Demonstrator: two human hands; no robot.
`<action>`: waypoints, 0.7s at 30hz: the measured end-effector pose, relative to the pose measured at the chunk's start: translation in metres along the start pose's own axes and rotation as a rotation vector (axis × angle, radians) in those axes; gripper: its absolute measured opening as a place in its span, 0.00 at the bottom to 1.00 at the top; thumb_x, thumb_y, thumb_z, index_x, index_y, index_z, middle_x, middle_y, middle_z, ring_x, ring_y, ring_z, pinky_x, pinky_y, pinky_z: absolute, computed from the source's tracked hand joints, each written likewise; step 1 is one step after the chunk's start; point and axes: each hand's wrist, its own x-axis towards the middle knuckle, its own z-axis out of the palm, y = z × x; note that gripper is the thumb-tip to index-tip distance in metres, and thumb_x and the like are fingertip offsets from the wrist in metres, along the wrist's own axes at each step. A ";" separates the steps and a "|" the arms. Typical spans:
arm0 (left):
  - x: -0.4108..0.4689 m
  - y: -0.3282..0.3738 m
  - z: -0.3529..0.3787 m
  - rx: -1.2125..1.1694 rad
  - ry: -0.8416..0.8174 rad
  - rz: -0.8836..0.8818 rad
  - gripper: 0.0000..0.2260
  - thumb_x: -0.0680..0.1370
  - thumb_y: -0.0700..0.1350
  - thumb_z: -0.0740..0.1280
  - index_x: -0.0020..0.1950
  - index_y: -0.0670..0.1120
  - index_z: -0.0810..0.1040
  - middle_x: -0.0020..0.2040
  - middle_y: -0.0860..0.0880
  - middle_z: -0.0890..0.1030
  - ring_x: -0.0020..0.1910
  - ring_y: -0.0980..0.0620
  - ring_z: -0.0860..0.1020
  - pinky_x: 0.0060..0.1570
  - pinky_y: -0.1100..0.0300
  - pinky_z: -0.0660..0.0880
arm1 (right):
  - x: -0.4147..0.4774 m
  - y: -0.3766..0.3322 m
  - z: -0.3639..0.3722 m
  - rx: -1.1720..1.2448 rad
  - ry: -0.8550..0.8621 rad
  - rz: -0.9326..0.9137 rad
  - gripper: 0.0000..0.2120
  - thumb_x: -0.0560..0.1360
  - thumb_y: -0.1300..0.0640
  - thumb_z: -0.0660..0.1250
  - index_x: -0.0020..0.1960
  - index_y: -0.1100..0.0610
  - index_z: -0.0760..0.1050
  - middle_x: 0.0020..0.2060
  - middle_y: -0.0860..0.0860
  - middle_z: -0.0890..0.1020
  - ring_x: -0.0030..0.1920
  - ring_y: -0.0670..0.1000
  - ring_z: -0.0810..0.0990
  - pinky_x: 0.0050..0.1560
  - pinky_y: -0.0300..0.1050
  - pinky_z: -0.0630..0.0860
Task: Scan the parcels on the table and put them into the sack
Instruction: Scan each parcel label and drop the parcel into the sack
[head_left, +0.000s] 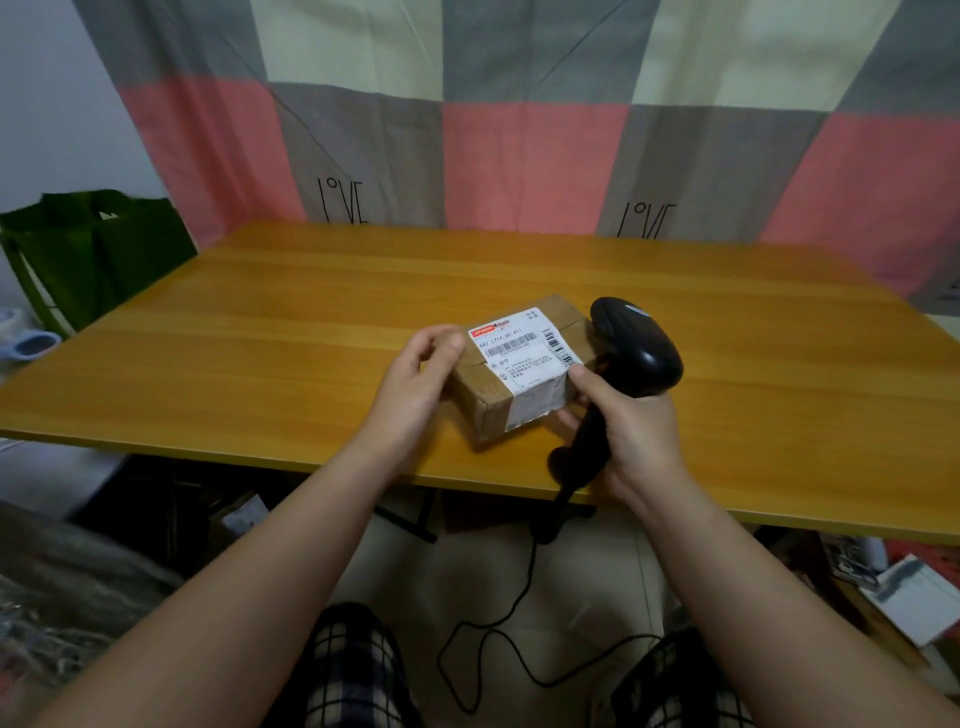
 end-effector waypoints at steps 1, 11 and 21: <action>-0.001 0.001 -0.001 -0.034 -0.008 -0.041 0.11 0.78 0.45 0.67 0.59 0.47 0.74 0.51 0.48 0.81 0.47 0.56 0.81 0.51 0.61 0.77 | 0.000 0.001 0.000 -0.021 0.006 -0.014 0.15 0.71 0.64 0.73 0.57 0.57 0.78 0.49 0.54 0.85 0.52 0.53 0.84 0.47 0.51 0.82; 0.016 0.014 -0.024 0.334 0.108 0.195 0.14 0.75 0.39 0.71 0.60 0.42 0.76 0.54 0.47 0.78 0.52 0.53 0.76 0.52 0.61 0.76 | -0.020 0.001 0.001 -0.736 -0.109 -0.260 0.10 0.72 0.52 0.72 0.35 0.52 0.75 0.21 0.47 0.76 0.24 0.49 0.77 0.29 0.48 0.76; 0.025 0.002 -0.025 0.243 0.192 0.242 0.11 0.77 0.38 0.69 0.59 0.42 0.78 0.51 0.47 0.79 0.46 0.61 0.77 0.43 0.70 0.75 | -0.044 0.012 0.001 -0.693 -0.180 -0.172 0.08 0.74 0.53 0.70 0.41 0.56 0.76 0.23 0.50 0.77 0.24 0.51 0.78 0.26 0.44 0.75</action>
